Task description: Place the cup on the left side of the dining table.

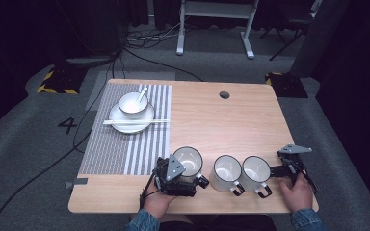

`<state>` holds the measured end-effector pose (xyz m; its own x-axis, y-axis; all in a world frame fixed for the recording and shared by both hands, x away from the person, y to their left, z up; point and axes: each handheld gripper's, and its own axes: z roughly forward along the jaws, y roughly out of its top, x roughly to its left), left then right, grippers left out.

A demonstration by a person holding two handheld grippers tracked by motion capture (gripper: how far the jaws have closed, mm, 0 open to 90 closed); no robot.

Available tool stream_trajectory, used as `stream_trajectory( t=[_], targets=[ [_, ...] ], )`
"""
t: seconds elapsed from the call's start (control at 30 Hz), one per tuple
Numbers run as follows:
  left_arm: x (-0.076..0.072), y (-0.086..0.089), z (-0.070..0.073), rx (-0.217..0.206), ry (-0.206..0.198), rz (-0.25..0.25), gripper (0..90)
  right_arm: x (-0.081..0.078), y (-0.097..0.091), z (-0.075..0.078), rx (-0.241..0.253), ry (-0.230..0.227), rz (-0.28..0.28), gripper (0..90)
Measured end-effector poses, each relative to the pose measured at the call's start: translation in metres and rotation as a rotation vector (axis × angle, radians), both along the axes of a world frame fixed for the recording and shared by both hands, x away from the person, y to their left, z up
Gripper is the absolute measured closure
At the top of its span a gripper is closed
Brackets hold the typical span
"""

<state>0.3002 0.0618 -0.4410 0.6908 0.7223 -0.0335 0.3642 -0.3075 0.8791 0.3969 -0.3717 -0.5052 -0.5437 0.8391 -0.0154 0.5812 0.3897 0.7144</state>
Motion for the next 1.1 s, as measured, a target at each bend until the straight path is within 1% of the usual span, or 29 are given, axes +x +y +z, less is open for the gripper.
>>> stream_trajectory(
  t=[0.03,0.07,0.1,0.17,0.2,0.27,0.3,0.37,0.4,0.43,0.53,0.57,0.6,0.63,0.7,0.73,0.77,0.83,0.87,1.0,1.03,1.07,1.1],
  targets=[
    [0.000,0.001,0.002,-0.007,-0.004,0.005,3.6,0.000,0.000,0.000,0.000,0.000,0.000,0.2],
    [0.000,0.003,0.005,-0.006,-0.018,0.007,3.6,0.000,0.000,0.000,0.000,0.000,0.000,0.2],
    [0.000,0.004,0.007,-0.010,-0.016,0.013,3.6,0.000,0.000,0.000,0.000,0.000,0.000,0.2],
    [0.001,0.009,0.011,-0.005,-0.031,0.017,3.6,0.000,0.000,0.000,0.000,0.000,0.000,0.2],
    [0.001,0.009,0.011,-0.005,-0.031,0.017,3.6,0.000,0.000,0.000,0.000,0.000,0.000,0.2],
    [0.003,0.015,0.016,-0.008,-0.041,0.042,3.6,0.000,0.000,0.000,0.000,0.000,0.000,0.2],
    [0.004,0.017,0.018,-0.015,-0.039,0.047,3.6,0.000,0.000,0.000,0.000,0.000,0.000,0.2],
    [0.007,0.024,0.022,-0.005,-0.041,0.044,3.6,0.000,0.000,0.000,0.000,0.000,0.000,0.2],
    [0.007,0.024,0.022,-0.005,-0.041,0.044,3.6,0.000,0.000,0.000,0.000,0.000,0.000,0.2],
    [0.010,0.030,0.027,0.003,-0.047,0.046,3.6,0.000,0.000,0.000,0.000,0.000,0.000,0.2],
    [0.014,0.039,0.033,-0.003,-0.038,0.046,3.6,0.000,0.000,0.000,0.000,0.000,0.000,0.2],
    [0.016,0.041,0.034,0.001,-0.046,0.050,3.6,0.000,0.000,0.000,0.000,0.000,0.000,0.2],
    [0.016,0.043,0.035,0.009,-0.046,0.053,3.6,0.000,0.000,0.000,0.000,0.000,0.000,0.2],
    [0.018,0.045,0.036,0.024,-0.050,0.059,3.6,0.000,0.000,0.000,0.000,0.000,0.000,0.2],
    [0.018,0.046,0.037,0.025,-0.048,0.065,3.6,0.000,0.000,0.000,0.000,0.000,0.000,0.2],
    [0.020,0.048,0.039,0.036,-0.052,0.072,3.6,0.000,0.000,0.000,0.000,0.000,0.000,0.2],
    [0.021,0.050,0.040,0.039,-0.059,0.078,3.6,0.000,0.000,0.000,0.000,0.000,0.000,0.2],
    [0.023,0.053,0.042,0.043,-0.057,0.085,3.6,0.000,0.000,0.000,0.000,0.000,0.000,0.2],
    [0.024,0.057,0.044,0.046,-0.063,0.093,3.6,0.000,0.000,0.000,0.000,0.000,0.000,0.2],
    [0.027,0.063,0.047,0.035,-0.065,0.102,3.6,0.000,0.000,0.000,0.000,0.000,0.000,0.2],
    [0.029,0.068,0.049,0.036,-0.071,0.116,3.6,0.000,0.000,0.000,0.000,0.000,0.000,0.2],
    [0.029,0.071,0.050,0.032,-0.066,0.122,3.6,0.000,0.000,0.000,0.000,0.000,0.000,0.2],
    [0.030,0.073,0.051,0.034,-0.072,0.132,3.6,0.000,0.000,0.000,0.000,0.000,0.000,0.2]
  ],
)
